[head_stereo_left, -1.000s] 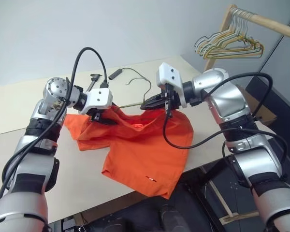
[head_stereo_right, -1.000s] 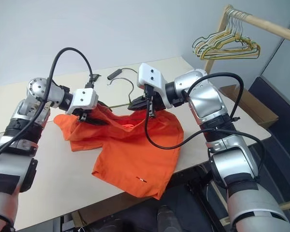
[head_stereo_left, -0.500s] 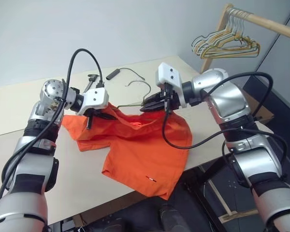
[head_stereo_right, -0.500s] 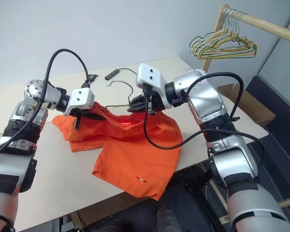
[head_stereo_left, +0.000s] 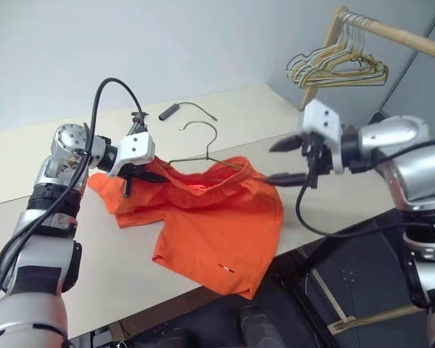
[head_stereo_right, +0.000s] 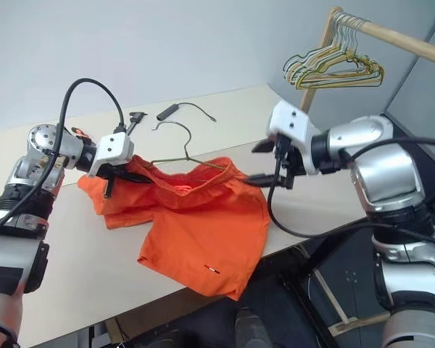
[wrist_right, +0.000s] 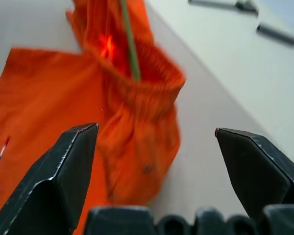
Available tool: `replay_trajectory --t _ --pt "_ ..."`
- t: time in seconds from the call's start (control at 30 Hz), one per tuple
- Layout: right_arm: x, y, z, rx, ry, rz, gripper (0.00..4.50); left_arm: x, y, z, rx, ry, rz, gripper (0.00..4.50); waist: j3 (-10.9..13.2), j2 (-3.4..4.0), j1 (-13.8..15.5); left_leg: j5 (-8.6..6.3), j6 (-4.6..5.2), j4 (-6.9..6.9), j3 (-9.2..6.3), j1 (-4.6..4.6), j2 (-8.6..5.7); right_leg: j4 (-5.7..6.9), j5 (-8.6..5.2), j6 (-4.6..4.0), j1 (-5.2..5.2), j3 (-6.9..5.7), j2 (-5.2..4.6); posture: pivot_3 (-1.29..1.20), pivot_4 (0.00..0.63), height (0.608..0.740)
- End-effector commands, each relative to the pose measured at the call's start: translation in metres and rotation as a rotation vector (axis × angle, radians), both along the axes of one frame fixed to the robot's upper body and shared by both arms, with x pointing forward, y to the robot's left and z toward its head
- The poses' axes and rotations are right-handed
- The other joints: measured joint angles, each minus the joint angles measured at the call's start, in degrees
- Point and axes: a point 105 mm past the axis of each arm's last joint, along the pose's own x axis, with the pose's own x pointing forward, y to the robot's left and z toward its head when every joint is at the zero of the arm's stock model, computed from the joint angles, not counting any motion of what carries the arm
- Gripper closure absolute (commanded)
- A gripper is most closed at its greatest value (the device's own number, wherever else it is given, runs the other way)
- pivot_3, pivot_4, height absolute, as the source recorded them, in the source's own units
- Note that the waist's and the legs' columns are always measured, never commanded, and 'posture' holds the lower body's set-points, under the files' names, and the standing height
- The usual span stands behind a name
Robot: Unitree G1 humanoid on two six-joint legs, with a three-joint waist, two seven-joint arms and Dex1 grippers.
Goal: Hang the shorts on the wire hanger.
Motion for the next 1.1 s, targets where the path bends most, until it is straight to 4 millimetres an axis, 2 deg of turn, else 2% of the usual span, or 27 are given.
replay_trajectory --t 0.03,0.17,0.23,0.3,0.37,0.63,0.67,0.73,0.93,1.1 --pt "0.014 0.009 -0.007 -0.049 -0.01 -0.063 0.04 0.002 -0.004 0.02 -0.046 -0.066 -0.007 4.5 -0.02 0.03 -0.17 0.0 0.0 -0.01 0.02 0.04 0.01 -0.02 0.0 0.0 0.0 0.04 0.01 -0.18 0.004 0.74" --pt "0.027 0.021 -0.026 -0.104 0.008 -0.07 0.04 0.002 -0.009 0.022 -0.054 -0.075 -0.018 4.5 -0.03 0.04 -0.37 0.0 0.0 0.02 0.05 0.04 0.01 0.01 0.0 0.0 0.01 0.08 0.02 -0.18 0.004 0.74" --pt "0.034 0.029 -0.029 -0.106 0.023 -0.068 0.4 0.0 -0.01 0.023 -0.055 -0.079 -0.026 4.5 -0.03 0.04 -0.46 0.0 0.0 0.01 0.03 -0.01 0.0 0.05 0.01 0.0 0.0 0.08 0.02 -0.17 0.004 0.74" --pt "0.036 0.036 -0.03 -0.116 0.023 -0.049 0.89 -0.001 -0.011 0.024 -0.055 -0.081 -0.03 4.5 -0.03 0.05 -0.5 0.0 0.01 0.01 0.0 -0.08 -0.02 0.07 0.01 0.01 -0.06 0.07 0.0 -0.17 0.004 0.74" --pt "0.038 0.04 -0.03 -0.122 0.022 -0.039 1.66 -0.002 -0.011 0.024 -0.057 -0.083 -0.029 4.5 -0.03 0.05 -0.52 0.0 0.01 0.0 -0.04 -0.1 -0.03 0.06 0.01 0.01 -0.07 0.05 0.0 -0.16 0.006 0.74" --pt "0.039 0.042 -0.033 -0.121 0.036 -0.027 4.31 -0.005 -0.01 0.025 -0.054 -0.089 -0.035 4.5 -0.04 0.06 -0.53 0.0 0.01 0.0 -0.09 -0.08 -0.03 0.06 0.01 0.01 -0.04 0.02 0.0 -0.16 0.008 0.74" --pt "0.037 0.042 -0.033 -0.116 0.038 -0.017 4.49 -0.005 -0.01 0.025 -0.055 -0.092 -0.041 4.5 -0.04 0.06 -0.56 0.0 0.01 0.0 -0.09 -0.08 -0.03 0.05 0.01 0.01 -0.05 0.02 0.01 -0.16 0.008 0.74" --pt "0.032 0.042 -0.03 -0.094 0.052 0.001 4.49 -0.006 -0.011 0.025 -0.061 -0.097 -0.054 4.5 -0.04 0.06 -0.57 0.0 0.01 0.0 -0.09 -0.08 -0.03 0.05 0.01 0.01 -0.05 0.02 0.01 -0.16 0.007 0.74" --pt "0.013 0.034 -0.029 -0.039 0.109 0.024 4.5 -0.004 -0.019 0.037 -0.158 -0.116 -0.064 2.87 -0.04 0.06 -0.19 0.0 0.01 0.01 -0.13 -0.09 -0.04 0.04 0.01 0.01 -0.02 -0.03 -0.02 -0.18 0.009 0.74" --pt "-0.009 0.008 -0.045 0.031 0.237 -0.08 4.5 0.009 -0.024 0.07 -0.372 -0.187 0.007 1.18 -0.04 0.06 0.56 -0.01 0.01 0.03 -0.22 -0.12 -0.03 -0.03 0.01 0.01 0.01 -0.14 -0.04 -0.19 0.017 0.74"
